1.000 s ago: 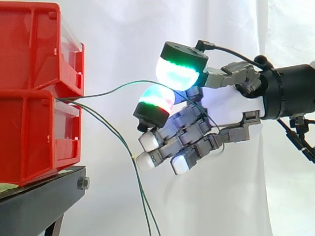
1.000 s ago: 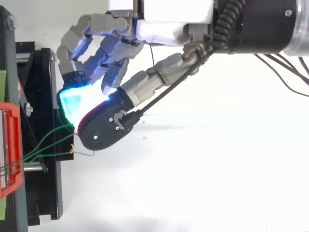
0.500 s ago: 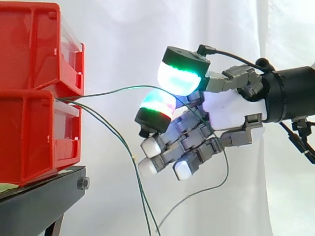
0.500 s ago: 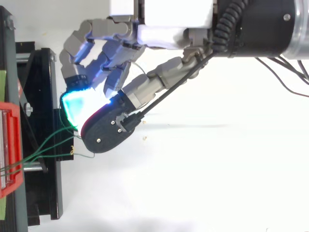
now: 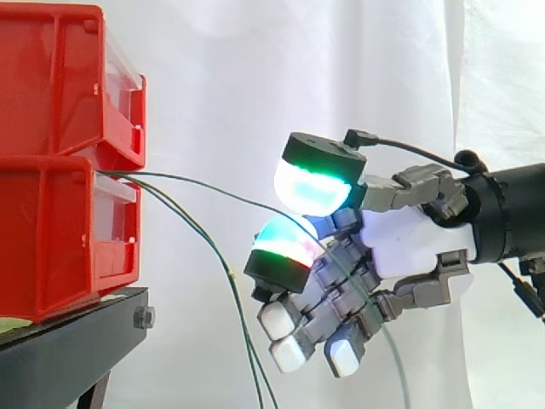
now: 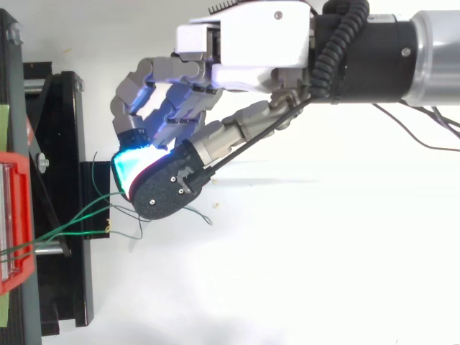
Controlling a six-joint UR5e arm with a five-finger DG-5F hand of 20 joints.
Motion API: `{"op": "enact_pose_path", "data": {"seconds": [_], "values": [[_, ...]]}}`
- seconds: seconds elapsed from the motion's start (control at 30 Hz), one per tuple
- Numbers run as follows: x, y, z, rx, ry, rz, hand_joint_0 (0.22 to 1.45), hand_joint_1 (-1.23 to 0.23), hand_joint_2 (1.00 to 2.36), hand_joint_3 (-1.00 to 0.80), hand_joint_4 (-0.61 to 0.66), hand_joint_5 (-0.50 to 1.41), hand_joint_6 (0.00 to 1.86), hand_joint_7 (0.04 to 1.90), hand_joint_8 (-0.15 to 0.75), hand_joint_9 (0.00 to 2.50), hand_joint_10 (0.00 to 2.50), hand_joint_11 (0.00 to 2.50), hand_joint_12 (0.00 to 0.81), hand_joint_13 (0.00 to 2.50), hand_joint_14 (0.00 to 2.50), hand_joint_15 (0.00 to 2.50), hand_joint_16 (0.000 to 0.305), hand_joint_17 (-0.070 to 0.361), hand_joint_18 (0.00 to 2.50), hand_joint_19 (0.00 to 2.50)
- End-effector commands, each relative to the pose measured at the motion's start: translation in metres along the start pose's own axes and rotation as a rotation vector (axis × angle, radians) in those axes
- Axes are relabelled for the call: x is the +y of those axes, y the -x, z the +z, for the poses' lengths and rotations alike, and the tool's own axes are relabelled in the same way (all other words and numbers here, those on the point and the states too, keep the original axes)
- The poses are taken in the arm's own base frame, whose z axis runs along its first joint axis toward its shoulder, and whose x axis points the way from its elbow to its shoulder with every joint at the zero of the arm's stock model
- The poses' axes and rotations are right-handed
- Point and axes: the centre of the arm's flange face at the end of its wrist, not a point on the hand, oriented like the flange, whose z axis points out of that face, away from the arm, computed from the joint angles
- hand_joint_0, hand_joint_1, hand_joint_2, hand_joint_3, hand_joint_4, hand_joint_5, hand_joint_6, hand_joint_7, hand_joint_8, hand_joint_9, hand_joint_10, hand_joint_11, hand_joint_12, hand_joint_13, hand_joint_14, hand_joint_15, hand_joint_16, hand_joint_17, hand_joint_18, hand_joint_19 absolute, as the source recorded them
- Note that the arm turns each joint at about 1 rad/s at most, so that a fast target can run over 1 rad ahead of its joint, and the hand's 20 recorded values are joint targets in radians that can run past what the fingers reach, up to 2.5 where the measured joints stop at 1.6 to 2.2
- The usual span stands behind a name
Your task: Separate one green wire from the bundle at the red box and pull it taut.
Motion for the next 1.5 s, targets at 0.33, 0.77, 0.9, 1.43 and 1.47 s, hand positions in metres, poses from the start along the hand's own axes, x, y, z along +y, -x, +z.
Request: {"op": "enact_pose_path", "data": {"seconds": [0.33,0.77,0.9,1.43,1.47], "values": [[-0.022,-0.017,0.006,-0.003,0.061,0.09,0.51,-0.58,1.0,-0.5,0.22,-0.21,0.83,0.91,0.346,1.01,0.01,0.68,0.318,1.41,0.02,0.61,0.051,0.115,0.99,0.36],[-0.02,-0.027,0.008,0.006,0.071,0.109,0.53,-0.57,1.0,-0.5,0.22,-0.21,0.83,0.92,0.344,1.0,0.01,0.67,0.373,1.63,0.02,0.83,0.049,0.111,1.01,0.33],[-0.02,-0.027,0.008,0.006,0.071,0.109,0.53,-0.57,1.0,-0.5,0.23,-0.21,0.83,0.91,0.352,1.0,0.02,0.65,0.388,1.67,0.02,0.77,0.047,0.107,1.02,0.31],[-0.017,-0.031,0.009,0.015,0.085,0.116,0.54,-0.53,1.0,-0.5,0.23,-0.21,0.82,0.93,0.383,1.33,0.02,0.98,0.373,1.6,0.02,0.85,0.051,0.114,1.0,0.34],[-0.017,-0.031,0.009,0.015,0.085,0.118,0.54,-0.53,1.0,-0.5,0.22,-0.21,0.82,0.93,0.386,1.37,0.02,1.0,0.379,1.59,0.02,0.84,0.051,0.114,1.0,0.35]]}}
